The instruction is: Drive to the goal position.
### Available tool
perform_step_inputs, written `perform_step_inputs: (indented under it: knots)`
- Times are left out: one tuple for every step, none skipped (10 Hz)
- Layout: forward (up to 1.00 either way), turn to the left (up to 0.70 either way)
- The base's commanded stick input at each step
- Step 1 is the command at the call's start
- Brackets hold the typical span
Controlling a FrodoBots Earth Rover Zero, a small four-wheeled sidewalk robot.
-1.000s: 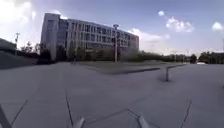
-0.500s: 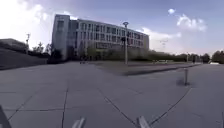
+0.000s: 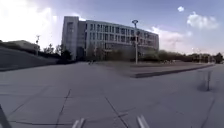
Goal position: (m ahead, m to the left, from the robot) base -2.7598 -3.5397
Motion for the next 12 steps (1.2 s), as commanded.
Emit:
perform_step_inputs:
  knots:
    - [1.0,0.27]
    - [1.0,0.27]
    - [1.0,0.27]
    - [1.0,0.27]
    - [1.0,0.27]
    - [1.0,0.27]
    - [1.0,0.27]
    - [1.0,0.27]
    - [1.0,0.27]
    - [1.0,0.27]
    - [1.0,0.27]
    - [1.0,0.27]
